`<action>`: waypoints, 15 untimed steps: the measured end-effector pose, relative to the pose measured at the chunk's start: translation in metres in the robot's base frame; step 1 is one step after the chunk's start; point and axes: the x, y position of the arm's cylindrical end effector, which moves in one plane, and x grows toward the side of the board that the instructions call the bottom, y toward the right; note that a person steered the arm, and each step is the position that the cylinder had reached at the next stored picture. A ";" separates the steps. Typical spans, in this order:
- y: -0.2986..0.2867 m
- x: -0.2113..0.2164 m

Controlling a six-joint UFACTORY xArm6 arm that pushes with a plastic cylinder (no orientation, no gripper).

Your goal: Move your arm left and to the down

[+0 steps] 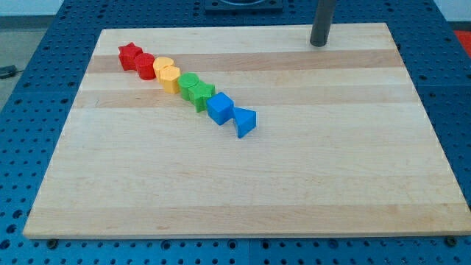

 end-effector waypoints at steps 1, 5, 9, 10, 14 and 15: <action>0.000 0.000; -0.024 0.007; -0.029 0.030; -0.029 0.037; -0.137 -0.027; -0.179 -0.054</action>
